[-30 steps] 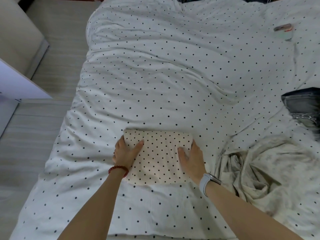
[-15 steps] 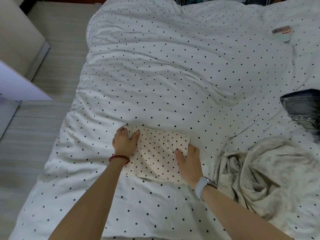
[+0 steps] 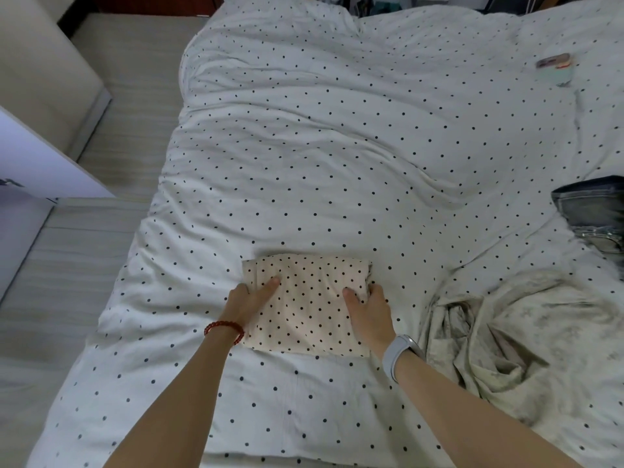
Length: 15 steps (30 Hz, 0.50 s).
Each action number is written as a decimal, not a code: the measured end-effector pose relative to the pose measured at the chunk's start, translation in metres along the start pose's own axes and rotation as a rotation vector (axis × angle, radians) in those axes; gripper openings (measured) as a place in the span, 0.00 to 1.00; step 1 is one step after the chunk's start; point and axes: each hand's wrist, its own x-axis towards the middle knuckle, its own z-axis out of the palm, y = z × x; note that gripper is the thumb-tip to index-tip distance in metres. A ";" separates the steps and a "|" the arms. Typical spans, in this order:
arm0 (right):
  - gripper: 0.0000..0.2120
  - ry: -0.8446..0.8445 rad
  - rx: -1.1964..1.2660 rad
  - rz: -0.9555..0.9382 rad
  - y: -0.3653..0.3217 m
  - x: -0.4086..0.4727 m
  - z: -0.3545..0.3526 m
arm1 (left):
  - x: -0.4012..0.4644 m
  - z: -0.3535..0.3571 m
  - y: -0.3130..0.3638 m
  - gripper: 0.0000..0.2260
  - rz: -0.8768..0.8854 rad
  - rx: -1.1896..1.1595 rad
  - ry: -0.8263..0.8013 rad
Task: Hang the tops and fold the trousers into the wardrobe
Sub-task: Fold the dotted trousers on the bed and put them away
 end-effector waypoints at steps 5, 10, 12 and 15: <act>0.15 0.064 -0.124 -0.249 -0.016 -0.021 -0.002 | -0.048 0.011 0.008 0.19 0.188 -0.107 0.206; 0.16 0.082 -0.210 -0.511 -0.056 -0.053 -0.013 | -0.116 -0.005 0.016 0.14 0.265 -0.258 0.557; 0.15 0.069 -0.259 -0.609 -0.075 -0.073 -0.012 | -0.146 -0.022 0.019 0.12 0.288 -0.294 0.686; 0.15 0.049 -0.341 -0.784 -0.113 -0.110 0.008 | -0.196 -0.062 0.017 0.12 0.328 -0.352 0.851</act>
